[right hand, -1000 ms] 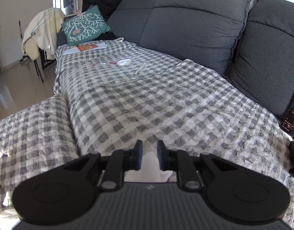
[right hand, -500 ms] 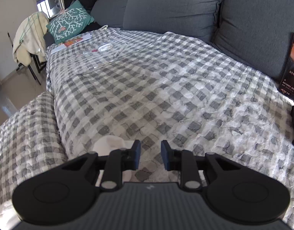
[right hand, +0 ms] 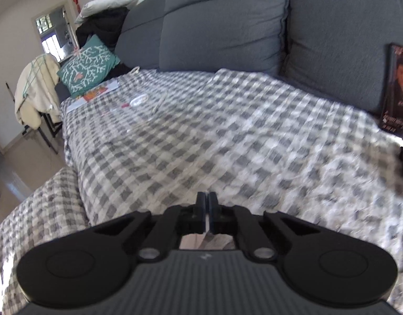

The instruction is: Fold clothes

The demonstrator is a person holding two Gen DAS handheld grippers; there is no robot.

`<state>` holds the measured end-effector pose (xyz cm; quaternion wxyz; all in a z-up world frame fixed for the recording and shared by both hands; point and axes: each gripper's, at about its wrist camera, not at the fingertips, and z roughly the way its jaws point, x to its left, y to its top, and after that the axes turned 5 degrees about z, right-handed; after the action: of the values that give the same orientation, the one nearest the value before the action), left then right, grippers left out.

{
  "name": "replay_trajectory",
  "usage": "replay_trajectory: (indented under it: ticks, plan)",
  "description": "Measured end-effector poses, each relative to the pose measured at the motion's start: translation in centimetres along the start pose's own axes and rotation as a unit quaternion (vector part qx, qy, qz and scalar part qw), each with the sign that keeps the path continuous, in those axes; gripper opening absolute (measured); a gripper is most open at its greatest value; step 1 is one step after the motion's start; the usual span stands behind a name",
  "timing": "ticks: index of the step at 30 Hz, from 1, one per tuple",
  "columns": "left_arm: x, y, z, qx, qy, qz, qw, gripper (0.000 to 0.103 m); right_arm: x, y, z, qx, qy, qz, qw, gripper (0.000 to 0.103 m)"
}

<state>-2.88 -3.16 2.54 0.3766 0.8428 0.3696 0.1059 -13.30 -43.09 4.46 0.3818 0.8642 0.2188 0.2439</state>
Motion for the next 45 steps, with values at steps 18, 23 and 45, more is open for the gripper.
replay_trajectory:
  ticks: [18,23,45]
  plan:
    - [-0.3,-0.2,0.2,0.006,0.009,0.018,0.9998,0.047,-4.5,-0.8,0.7,0.073,-0.032,0.018,0.997,0.035]
    - [-0.4,-0.2,0.2,0.009,0.007,0.021,0.9997,0.047,-5.1,-1.7,1.7,0.127,0.006,0.043,0.991,0.033]
    - [0.0,-0.5,0.4,0.011,0.015,0.023,0.9996,0.047,-4.6,0.0,5.2,0.03,0.087,0.216,0.972,0.026]
